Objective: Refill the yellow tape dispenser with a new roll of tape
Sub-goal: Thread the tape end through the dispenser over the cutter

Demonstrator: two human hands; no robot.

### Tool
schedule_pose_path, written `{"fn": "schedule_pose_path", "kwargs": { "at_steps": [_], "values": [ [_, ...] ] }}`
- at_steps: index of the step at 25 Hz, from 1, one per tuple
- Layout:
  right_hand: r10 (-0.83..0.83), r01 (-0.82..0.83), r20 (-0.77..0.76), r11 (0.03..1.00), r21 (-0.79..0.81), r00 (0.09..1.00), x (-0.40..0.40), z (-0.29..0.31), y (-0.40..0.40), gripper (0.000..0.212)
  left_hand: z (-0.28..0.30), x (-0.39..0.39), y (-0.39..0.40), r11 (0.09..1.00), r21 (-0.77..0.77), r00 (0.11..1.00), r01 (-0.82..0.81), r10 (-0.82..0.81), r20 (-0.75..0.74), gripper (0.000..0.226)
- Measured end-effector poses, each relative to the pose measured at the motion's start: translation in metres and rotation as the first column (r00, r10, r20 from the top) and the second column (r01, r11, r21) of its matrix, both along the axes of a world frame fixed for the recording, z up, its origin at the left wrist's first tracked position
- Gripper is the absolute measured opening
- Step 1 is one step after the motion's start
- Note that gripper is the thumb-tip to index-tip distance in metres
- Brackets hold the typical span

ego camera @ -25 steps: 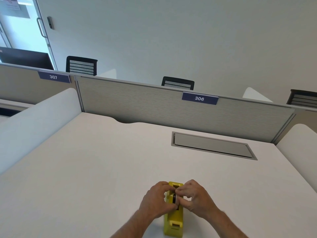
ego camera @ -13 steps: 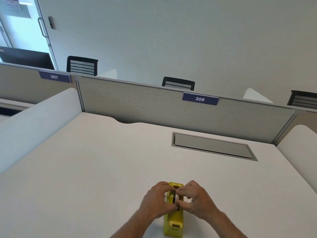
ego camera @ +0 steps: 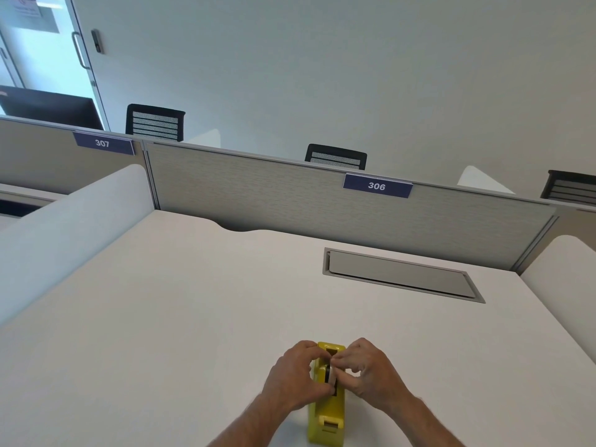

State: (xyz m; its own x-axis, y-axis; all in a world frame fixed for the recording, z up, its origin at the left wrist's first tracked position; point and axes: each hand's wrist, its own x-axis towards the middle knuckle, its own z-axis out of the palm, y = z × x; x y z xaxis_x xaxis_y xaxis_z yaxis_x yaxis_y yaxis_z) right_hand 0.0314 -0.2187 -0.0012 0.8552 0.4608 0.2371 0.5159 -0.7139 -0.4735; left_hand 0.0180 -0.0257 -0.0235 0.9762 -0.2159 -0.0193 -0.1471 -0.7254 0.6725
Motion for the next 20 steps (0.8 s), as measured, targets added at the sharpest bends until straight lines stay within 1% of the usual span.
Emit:
{"fn": "schedule_pose_path", "kwargs": {
  "at_steps": [4,7,8,15,20],
  "values": [
    [-0.015,0.016,-0.029,1.000,0.018,0.999,0.0029,-0.0006,-0.0021,0.018,0.0015,-0.0014,0.0020,1.000,-0.029,1.000,0.011,-0.010,0.023,0.059],
    [-0.019,0.020,-0.041,1.000,0.020,0.999,0.0013,-0.0028,-0.0003,0.029,0.0030,-0.0022,0.0020,0.999,-0.043,0.999,0.014,-0.013,0.035,0.055],
    [-0.016,0.016,-0.039,1.000,0.014,0.999,0.0006,-0.0035,0.0005,0.030,0.0035,-0.0024,0.0018,0.999,-0.044,0.999,0.011,-0.010,0.039,0.055],
    [-0.004,0.004,-0.017,1.000,-0.005,1.000,0.0004,-0.0042,0.0008,0.022,0.0051,-0.0023,0.0007,1.000,-0.028,1.000,-0.002,0.003,0.031,0.056],
    [-0.008,0.008,-0.022,1.000,0.009,1.000,0.0039,-0.0023,-0.0005,0.020,0.0045,-0.0014,0.0012,0.999,-0.036,1.000,-0.001,0.001,0.017,0.056]
  ]
}}
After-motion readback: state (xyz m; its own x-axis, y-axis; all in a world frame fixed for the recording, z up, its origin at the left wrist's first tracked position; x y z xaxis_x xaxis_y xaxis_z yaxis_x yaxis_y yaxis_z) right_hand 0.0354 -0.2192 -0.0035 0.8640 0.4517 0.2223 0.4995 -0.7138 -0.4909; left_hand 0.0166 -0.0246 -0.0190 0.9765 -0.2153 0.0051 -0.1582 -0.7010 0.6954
